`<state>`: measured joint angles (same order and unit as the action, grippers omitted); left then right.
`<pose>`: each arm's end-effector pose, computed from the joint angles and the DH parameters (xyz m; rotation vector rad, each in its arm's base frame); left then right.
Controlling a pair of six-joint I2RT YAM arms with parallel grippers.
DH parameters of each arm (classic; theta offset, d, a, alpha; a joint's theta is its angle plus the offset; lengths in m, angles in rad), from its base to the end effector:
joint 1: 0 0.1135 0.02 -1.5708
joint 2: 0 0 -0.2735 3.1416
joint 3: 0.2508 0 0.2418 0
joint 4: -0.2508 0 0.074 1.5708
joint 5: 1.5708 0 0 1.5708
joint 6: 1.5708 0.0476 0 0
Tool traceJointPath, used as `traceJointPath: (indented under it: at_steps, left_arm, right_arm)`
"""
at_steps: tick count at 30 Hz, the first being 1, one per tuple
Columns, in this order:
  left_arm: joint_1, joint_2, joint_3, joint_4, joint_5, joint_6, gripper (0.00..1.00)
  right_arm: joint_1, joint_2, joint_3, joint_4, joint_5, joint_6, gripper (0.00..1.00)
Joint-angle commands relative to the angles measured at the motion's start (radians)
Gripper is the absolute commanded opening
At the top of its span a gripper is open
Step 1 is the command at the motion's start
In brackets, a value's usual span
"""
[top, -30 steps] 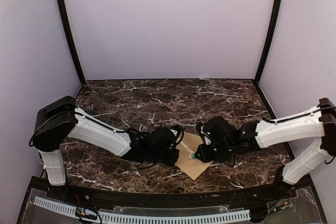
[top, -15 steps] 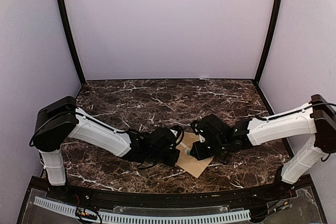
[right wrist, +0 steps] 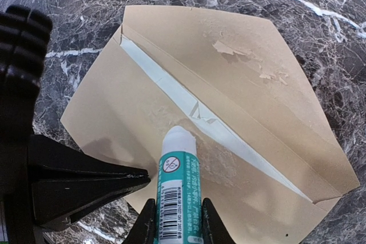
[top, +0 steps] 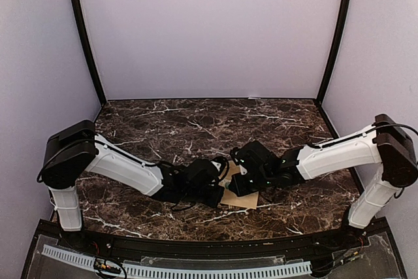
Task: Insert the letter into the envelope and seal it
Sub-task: Paint the envelope at the center of the board.
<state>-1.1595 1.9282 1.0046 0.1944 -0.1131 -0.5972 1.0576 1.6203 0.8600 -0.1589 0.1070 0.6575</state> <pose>0.1629 -0.3601 0.1382 0.6123 2.3410 -0.7458 0.1607 0.2747 0.1723 -0.4668 2.5370 0.5686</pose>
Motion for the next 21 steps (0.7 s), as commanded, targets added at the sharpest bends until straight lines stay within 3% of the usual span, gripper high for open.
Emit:
traceJointPath:
  at_steps: [1, 7, 12, 16, 21]
  left_arm:
    - [-0.003, 0.000, -0.044, -0.048, 0.003, 0.000, 0.01]
    - [-0.002, -0.126, -0.049, -0.075, -0.025, -0.021, 0.10]
    - [0.016, -0.233, -0.043, -0.114, -0.039, -0.013, 0.27]
    - [0.069, -0.249, -0.046, -0.150, -0.033, -0.008, 0.37]
    - [0.107, -0.196, -0.019, -0.234, -0.042, -0.002, 0.42]
  right_arm:
    - [0.004, -0.008, 0.016, -0.003, 0.001, -0.011, 0.00]
    - [0.005, -0.137, 0.002, -0.057, -0.008, -0.010, 0.00]
    - [0.003, -0.253, -0.019, -0.114, 0.000, -0.008, 0.00]
    - [-0.003, -0.289, -0.047, -0.136, 0.005, -0.013, 0.00]
    - [-0.028, -0.290, -0.093, -0.088, -0.048, -0.028, 0.00]
